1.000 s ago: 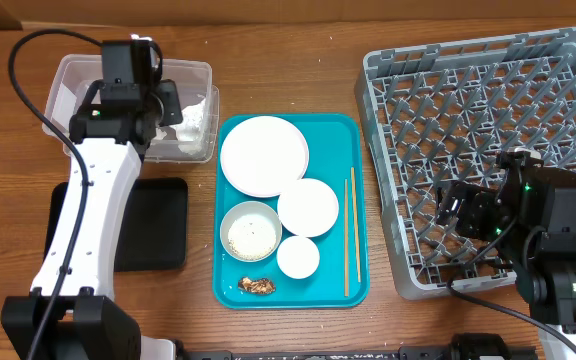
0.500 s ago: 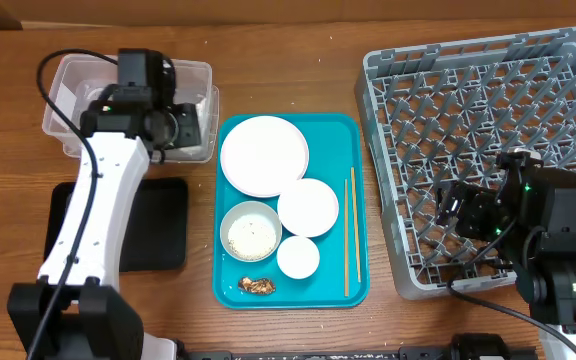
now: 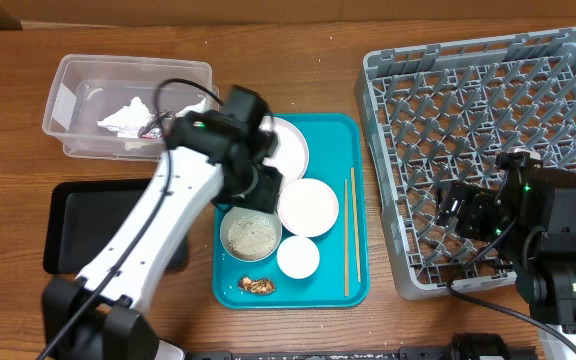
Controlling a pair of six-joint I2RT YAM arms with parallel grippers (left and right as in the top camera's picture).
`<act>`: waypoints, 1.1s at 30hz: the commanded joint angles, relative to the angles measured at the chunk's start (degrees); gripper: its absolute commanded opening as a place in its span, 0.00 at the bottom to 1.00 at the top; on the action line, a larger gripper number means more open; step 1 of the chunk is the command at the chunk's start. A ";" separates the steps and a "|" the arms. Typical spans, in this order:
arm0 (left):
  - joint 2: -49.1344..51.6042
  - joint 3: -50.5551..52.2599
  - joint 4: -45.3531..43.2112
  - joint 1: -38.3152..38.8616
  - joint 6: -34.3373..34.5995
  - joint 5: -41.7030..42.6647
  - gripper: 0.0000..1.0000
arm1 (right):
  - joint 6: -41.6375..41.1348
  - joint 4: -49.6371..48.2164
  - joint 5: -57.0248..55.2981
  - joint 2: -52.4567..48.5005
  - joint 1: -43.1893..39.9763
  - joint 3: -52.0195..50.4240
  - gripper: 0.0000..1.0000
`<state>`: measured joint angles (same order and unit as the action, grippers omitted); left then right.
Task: Sort waste into correct bins and load items into the dishwasher
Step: 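Grasp the white cup on the tray with the left gripper and lift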
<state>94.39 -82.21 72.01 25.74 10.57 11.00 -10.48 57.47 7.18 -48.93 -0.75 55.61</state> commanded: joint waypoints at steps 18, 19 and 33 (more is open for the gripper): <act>13.62 0.42 2.08 12.09 1.88 1.01 0.26 | 0.20 0.13 -0.24 0.31 -0.24 1.73 1.00; 13.62 0.42 2.08 12.07 1.88 1.01 0.19 | 0.20 0.15 -0.24 0.31 -0.24 1.73 1.00; 13.29 -1.11 3.52 11.54 1.66 1.92 0.04 | 0.20 1.40 -1.60 0.31 -0.24 1.73 1.00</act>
<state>107.63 -82.02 74.56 37.78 12.05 11.44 -10.48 58.50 7.14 -48.93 -0.75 55.61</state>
